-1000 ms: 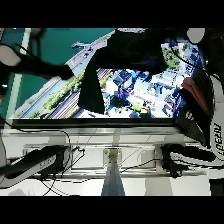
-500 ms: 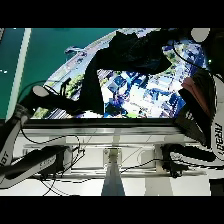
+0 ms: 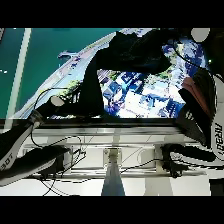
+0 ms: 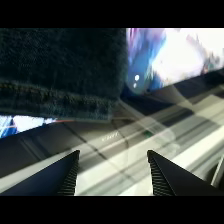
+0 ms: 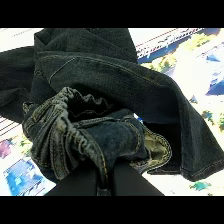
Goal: Fold the clothes and pants, and hang the long-sleeved shirts on hangers.
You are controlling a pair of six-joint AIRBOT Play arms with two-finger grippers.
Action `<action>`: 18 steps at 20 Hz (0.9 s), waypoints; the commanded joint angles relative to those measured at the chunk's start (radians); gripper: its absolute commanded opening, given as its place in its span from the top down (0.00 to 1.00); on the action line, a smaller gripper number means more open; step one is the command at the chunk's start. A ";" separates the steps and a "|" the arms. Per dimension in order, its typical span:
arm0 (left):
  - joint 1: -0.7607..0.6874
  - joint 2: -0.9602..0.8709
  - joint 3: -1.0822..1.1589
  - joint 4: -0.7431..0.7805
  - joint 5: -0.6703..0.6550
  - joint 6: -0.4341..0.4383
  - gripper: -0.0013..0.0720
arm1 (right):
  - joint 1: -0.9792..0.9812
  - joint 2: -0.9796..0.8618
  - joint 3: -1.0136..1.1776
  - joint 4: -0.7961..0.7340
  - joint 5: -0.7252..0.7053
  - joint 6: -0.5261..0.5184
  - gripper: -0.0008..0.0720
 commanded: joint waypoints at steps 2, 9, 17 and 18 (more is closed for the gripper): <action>-0.025 -0.066 -0.003 -0.106 0.112 -0.006 0.36 | -0.001 0.001 0.000 0.000 -0.003 0.001 0.95; -0.019 -0.110 0.027 -0.112 0.187 -0.006 0.36 | -0.001 0.001 0.000 0.000 -0.003 0.001 0.95; 0.019 -0.110 0.158 -0.099 0.269 -0.005 0.96 | -0.001 0.001 0.000 -0.001 -0.002 0.001 0.95; 0.041 -0.110 0.171 -0.100 0.278 -0.005 0.96 | -0.001 0.001 0.000 -0.004 -0.004 0.001 0.95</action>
